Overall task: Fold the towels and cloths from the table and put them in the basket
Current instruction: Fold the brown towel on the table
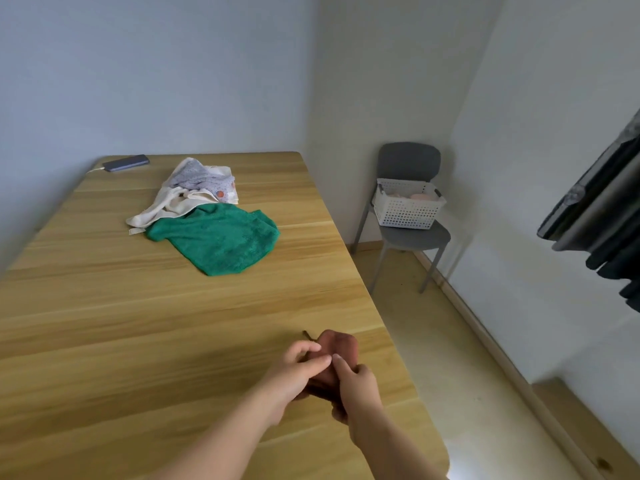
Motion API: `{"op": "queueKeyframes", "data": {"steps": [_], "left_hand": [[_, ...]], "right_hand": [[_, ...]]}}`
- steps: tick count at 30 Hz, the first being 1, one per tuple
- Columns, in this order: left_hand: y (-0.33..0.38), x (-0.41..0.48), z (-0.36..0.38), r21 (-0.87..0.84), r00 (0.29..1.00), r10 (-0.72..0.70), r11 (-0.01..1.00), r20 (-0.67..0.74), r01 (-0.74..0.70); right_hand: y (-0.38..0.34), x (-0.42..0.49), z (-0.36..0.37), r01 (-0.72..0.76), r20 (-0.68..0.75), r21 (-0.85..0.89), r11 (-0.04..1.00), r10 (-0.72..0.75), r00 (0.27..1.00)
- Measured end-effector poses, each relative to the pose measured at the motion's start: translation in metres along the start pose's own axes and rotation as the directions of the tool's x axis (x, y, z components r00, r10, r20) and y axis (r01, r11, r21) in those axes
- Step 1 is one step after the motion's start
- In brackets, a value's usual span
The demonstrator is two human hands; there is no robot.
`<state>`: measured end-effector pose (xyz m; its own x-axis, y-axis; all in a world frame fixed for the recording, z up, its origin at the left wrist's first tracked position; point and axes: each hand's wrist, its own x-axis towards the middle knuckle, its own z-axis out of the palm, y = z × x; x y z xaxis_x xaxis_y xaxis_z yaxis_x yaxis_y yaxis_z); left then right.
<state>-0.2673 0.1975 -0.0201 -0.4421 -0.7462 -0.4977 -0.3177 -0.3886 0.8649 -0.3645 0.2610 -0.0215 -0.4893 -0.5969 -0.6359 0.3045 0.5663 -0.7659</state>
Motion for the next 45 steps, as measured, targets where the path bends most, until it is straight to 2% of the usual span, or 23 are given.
{"op": "queueKeyframes", "data": {"steps": [4,9,11,13,16,18,21,24,28,30,33,38,40,42,43,45], "left_hand": [[0.006,-0.003,0.027,0.071,0.995,0.029,0.997,0.097,-0.036],[0.038,0.008,0.073,0.075,0.959,-0.018,0.997,0.283,-0.004],[0.052,0.02,0.098,0.107,0.941,-0.039,0.994,0.336,0.003],[0.064,0.037,0.129,0.107,0.936,-0.048,0.994,0.35,0.011],[0.08,0.069,0.184,0.0,0.972,-0.049,0.999,0.228,0.05],[0.091,0.091,0.224,-0.135,0.989,-0.097,0.984,0.116,0.112],[0.107,0.122,0.284,-0.267,0.987,-0.154,0.951,0.04,0.159],[0.123,0.147,0.335,-0.249,0.991,-0.135,0.959,0.021,0.136],[0.135,0.174,0.373,-0.119,0.995,-0.081,0.989,0.058,0.088],[0.14,0.19,0.382,-0.079,0.994,-0.086,0.993,0.065,0.091],[0.15,0.226,0.388,-0.056,0.995,-0.098,0.993,0.031,0.1],[0.178,0.305,0.395,-0.154,0.988,-0.153,0.977,-0.028,0.147],[0.199,0.342,0.393,-0.209,0.973,-0.228,0.951,0.021,0.227],[0.224,0.377,0.384,-0.206,0.945,-0.294,0.925,0.14,0.318],[0.238,0.396,0.377,-0.176,0.936,-0.304,0.926,0.177,0.334],[0.263,0.437,0.365,-0.148,0.945,-0.286,0.94,0.158,0.309]], "right_hand": [[0.004,-0.005,-0.037,-0.037,-0.012,0.216,0.976,0.04,0.999],[-0.002,0.012,-0.099,-0.071,0.033,0.555,0.829,0.063,0.997],[-0.009,0.026,-0.131,-0.04,0.016,0.621,0.783,0.037,0.999],[-0.017,0.044,-0.166,0.029,-0.064,0.648,0.761,0.017,0.998],[-0.032,0.074,-0.226,0.119,-0.163,0.643,0.756,-0.017,0.987],[-0.044,0.089,-0.27,0.13,-0.154,0.632,0.764,-0.04,0.987],[-0.059,0.11,-0.332,0.101,-0.096,0.577,0.81,-0.055,0.994],[-0.073,0.134,-0.387,0.052,-0.042,0.493,0.869,-0.036,0.998],[-0.091,0.171,-0.433,-0.078,0.027,0.436,0.897,0.074,0.997],[-0.101,0.192,-0.445,-0.089,-0.005,0.362,0.928,0.097,0.995],[-0.115,0.229,-0.454,-0.026,-0.081,0.275,0.961,0.05,0.995],[-0.163,0.307,-0.456,0.056,-0.089,0.258,0.964,-0.034,0.995],[-0.194,0.344,-0.452,0.096,-0.106,0.238,0.967,-0.072,0.992],[-0.23,0.38,-0.445,0.119,-0.127,0.202,0.972,-0.094,0.987],[-0.247,0.398,-0.441,0.124,-0.134,0.188,0.974,-0.099,0.986],[-0.283,0.432,-0.433,0.141,-0.129,0.169,0.975,-0.12,0.984]]}}
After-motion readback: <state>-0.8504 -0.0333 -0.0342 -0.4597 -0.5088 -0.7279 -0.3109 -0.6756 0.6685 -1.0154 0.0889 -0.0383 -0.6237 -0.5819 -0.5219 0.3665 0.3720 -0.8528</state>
